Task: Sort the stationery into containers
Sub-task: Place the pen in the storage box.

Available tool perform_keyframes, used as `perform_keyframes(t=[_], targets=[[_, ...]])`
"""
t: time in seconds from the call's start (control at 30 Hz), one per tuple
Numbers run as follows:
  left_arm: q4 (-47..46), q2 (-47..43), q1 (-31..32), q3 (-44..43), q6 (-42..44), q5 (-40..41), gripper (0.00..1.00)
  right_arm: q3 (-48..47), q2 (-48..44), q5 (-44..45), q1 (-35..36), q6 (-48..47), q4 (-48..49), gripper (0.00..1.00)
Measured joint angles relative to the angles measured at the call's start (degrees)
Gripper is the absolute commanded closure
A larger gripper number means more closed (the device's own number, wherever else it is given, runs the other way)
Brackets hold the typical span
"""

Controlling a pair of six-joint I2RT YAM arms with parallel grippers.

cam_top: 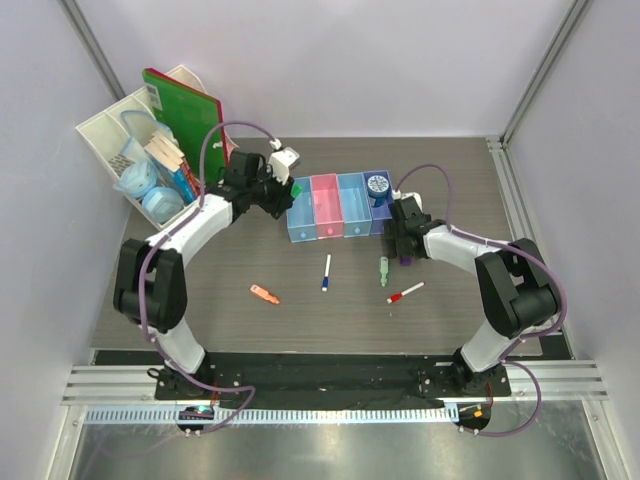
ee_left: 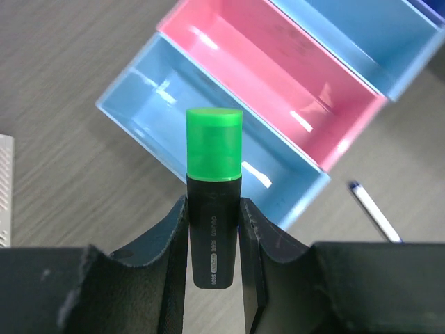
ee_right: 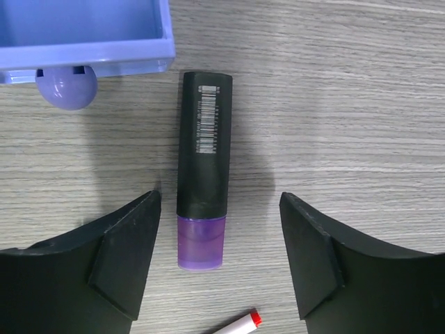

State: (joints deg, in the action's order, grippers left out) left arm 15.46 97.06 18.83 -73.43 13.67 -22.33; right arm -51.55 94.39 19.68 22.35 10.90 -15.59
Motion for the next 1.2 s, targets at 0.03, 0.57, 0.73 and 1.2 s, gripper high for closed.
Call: perform_keyframes(t=[0.03, 0.57, 0.73, 1.2], targets=[[-0.28, 1.33, 0.11, -1.18, -0.90, 1.14, 1.00, 0.02, 0.00, -0.02, 0.00, -0.04, 0.13, 0.30], [4.02, 11.34, 5.20, -16.48, -14.53, 12.28, 1.00, 0.98, -0.02, -1.42, 0.02, -1.38, 1.90, 0.56], [6.34, 11.93, 6.25, -16.46, -16.72, 12.22, 1.00, 1.20, -0.13, -1.68, 0.02, -1.90, 2.10, 0.79], [8.66, 17.75, 11.50, -21.14, -22.29, 6.14, 1.00, 1.33, -0.42, -2.25, -0.74, -2.67, 2.12, 0.99]])
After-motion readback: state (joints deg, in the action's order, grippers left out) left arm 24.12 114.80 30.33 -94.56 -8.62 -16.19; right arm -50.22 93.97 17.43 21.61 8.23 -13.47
